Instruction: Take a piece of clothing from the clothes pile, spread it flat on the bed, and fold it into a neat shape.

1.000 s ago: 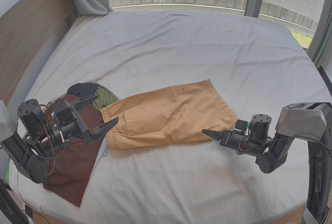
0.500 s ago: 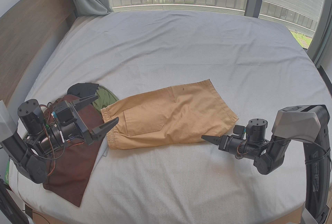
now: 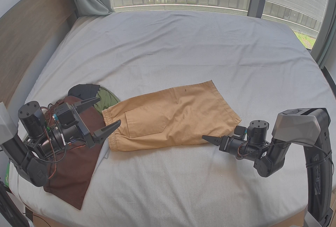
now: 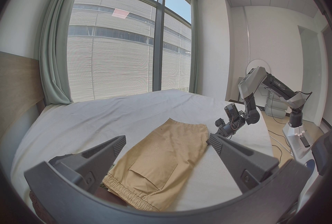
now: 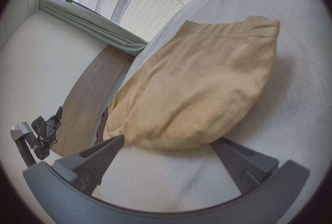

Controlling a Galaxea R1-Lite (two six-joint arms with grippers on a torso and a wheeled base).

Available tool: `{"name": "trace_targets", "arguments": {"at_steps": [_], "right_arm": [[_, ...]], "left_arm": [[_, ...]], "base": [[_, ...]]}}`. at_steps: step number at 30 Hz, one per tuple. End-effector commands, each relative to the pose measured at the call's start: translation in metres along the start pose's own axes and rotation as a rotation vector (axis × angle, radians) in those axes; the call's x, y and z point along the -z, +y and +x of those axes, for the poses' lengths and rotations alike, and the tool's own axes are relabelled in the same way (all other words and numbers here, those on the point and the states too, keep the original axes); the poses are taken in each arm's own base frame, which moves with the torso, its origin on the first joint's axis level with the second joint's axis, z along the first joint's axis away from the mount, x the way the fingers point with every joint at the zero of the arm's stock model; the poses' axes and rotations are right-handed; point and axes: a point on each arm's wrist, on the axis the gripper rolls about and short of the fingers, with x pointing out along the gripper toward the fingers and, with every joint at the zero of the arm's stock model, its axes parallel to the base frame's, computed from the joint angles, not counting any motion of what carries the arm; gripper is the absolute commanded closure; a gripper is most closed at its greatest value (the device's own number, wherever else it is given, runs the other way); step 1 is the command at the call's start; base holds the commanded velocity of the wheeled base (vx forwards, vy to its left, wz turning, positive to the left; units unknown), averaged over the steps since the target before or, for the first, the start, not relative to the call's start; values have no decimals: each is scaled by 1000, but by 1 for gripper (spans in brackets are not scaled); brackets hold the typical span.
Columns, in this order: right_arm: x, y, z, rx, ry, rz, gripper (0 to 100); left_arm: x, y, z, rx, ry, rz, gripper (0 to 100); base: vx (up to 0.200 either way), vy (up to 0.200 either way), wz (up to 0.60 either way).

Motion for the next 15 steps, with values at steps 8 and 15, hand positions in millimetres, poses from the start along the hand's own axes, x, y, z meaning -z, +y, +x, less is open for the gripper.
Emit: {"name": "trace_targets", "arguments": {"at_steps": [8,15], "right_arm": [[15,-2,33,-29,-56,12,0],[21,1,43,-49,-70,11,0]], "left_arm": [[1,0,1,1,1,-1,0],[1,-1,1,4,2,0,0]], "base": [[0,0,0],[0,0,0]]}}
